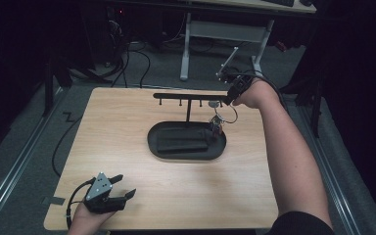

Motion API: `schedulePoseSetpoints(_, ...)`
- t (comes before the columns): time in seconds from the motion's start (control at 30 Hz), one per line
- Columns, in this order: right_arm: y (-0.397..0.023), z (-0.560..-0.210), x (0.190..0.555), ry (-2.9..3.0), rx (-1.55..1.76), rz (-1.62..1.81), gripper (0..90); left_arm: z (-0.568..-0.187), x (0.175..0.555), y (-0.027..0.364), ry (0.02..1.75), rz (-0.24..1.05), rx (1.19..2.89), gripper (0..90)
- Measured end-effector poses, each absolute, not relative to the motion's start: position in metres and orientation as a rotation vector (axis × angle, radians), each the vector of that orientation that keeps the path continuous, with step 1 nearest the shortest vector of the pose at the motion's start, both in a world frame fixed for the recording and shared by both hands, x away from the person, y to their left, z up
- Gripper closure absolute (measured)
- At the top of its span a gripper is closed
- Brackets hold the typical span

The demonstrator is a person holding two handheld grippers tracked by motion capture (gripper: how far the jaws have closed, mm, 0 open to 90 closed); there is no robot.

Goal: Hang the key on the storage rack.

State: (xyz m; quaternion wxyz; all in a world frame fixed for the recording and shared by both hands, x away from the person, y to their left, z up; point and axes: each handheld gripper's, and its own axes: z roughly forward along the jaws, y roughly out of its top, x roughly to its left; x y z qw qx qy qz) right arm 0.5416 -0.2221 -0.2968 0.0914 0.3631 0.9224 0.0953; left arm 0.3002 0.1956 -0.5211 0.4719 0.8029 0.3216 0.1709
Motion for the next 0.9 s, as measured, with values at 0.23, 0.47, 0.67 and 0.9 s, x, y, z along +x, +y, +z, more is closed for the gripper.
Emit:
schedulePoseSetpoints(0.23, -0.22, -0.305, 0.547, 2.743, 1.059, 0.301, 87.2, -0.522, 0.301, 0.195, 0.789, 0.416, 1.969, 29.5)
schedulePoseSetpoints(0.47, -0.219, -0.299, 0.534, 2.695, 1.053, 0.338, 75.4, -0.521, 0.3, 0.195, 0.783, 0.418, 1.971, 29.5)
schedulePoseSetpoints(0.67, -0.223, -0.301, 0.5, 2.645, 1.06, 0.408, 62.1, -0.52, 0.299, 0.192, 0.769, 0.426, 1.982, 29.4)
schedulePoseSetpoints(0.9, -0.238, -0.316, 0.45, 2.545, 1.111, 0.507, 42.3, -0.519, 0.298, 0.189, 0.754, 0.43, 1.996, 29.3)
